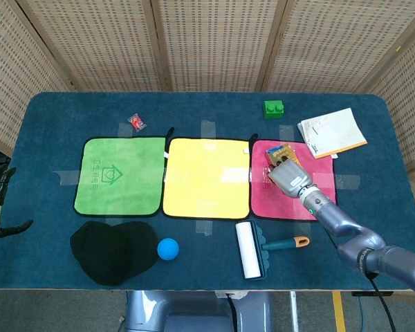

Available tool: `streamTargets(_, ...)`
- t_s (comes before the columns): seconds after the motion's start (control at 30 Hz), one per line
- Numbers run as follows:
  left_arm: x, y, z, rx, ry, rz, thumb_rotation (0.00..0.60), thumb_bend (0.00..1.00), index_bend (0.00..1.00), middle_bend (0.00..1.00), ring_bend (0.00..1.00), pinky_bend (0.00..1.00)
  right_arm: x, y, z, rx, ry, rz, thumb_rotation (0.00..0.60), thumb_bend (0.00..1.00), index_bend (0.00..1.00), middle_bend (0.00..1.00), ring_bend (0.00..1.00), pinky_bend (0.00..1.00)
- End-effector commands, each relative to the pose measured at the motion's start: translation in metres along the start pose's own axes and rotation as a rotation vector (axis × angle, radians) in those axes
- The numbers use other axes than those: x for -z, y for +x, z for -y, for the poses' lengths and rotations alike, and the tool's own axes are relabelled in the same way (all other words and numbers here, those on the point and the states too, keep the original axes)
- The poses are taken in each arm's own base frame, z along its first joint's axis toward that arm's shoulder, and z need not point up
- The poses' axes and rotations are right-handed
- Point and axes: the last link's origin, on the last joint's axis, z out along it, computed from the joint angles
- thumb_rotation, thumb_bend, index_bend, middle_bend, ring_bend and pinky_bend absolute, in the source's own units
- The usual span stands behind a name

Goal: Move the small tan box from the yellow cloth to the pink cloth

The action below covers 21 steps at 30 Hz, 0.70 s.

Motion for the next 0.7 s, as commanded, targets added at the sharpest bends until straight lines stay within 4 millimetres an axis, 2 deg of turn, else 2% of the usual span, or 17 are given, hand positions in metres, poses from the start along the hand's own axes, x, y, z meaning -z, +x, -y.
streamTargets(0.03, 0.002, 0.001, 0.0, 0.007, -0.01, 0.001, 0.6, 0.0, 0.0, 0.0, 0.0, 0.0, 0.05, 0.021, -0.017, -0.088, -0.038, -0.207, 0.6, 0.75, 0.29, 0.23, 0.24, 0.15)
streamTargets(0.1, 0.004, 0.0, 0.002, 0.009, -0.017, -0.001, 0.6, 0.0, 0.0, 0.0, 0.0, 0.0, 0.072, 0.02, -0.026, -0.107, -0.08, -0.292, 0.6, 0.28, 0.14, 0.09, 0.11, 0.04)
streamTargets(0.13, 0.005, 0.0, 0.002, 0.005, -0.024, -0.003, 0.6, 0.0, 0.0, 0.0, 0.0, 0.0, 0.086, 0.018, -0.03, -0.133, -0.104, -0.324, 0.6, 0.14, 0.08, 0.04, 0.06, 0.01)
streamTargets(0.2, 0.006, -0.001, 0.004, -0.004, -0.033, -0.01, 0.6, 0.0, 0.0, 0.0, 0.0, 0.0, 0.107, 0.014, -0.037, -0.18, -0.15, -0.358, 0.6, 0.03, 0.01, 0.0, 0.01, 0.0)
streamTargets(0.33, 0.009, -0.004, 0.008, -0.007, -0.051, -0.038, 0.6, 0.0, 0.0, 0.0, 0.0, 0.0, 0.148, -0.001, -0.045, -0.284, -0.256, -0.413, 0.6, 0.0, 0.0, 0.0, 0.0, 0.0)
streamTargets(0.4, 0.011, -0.004, 0.01, -0.003, -0.057, -0.048, 0.6, 0.0, 0.0, 0.0, 0.0, 0.0, 0.173, -0.016, -0.045, -0.344, -0.321, -0.416, 0.6, 0.0, 0.0, 0.0, 0.0, 0.0)
streamTargets(0.47, 0.013, -0.003, 0.012, 0.002, -0.063, -0.054, 0.6, 0.0, 0.0, 0.0, 0.0, 0.0, 0.192, -0.033, -0.046, -0.333, -0.388, -0.384, 0.6, 0.0, 0.0, 0.0, 0.0, 0.0)
streamTargets(0.63, 0.019, 0.0, 0.019, 0.02, -0.061, -0.054, 0.6, 0.0, 0.0, 0.0, 0.0, 0.0, 0.216, -0.067, -0.036, -0.356, -0.458, -0.335, 0.6, 0.0, 0.0, 0.0, 0.0, 0.0)
streamTargets(0.7, 0.022, 0.001, 0.021, 0.027, -0.065, -0.055, 0.6, 0.0, 0.0, 0.0, 0.0, 0.0, 0.22, -0.073, -0.035, -0.364, -0.468, -0.34, 0.6, 0.0, 0.0, 0.0, 0.0, 0.0)
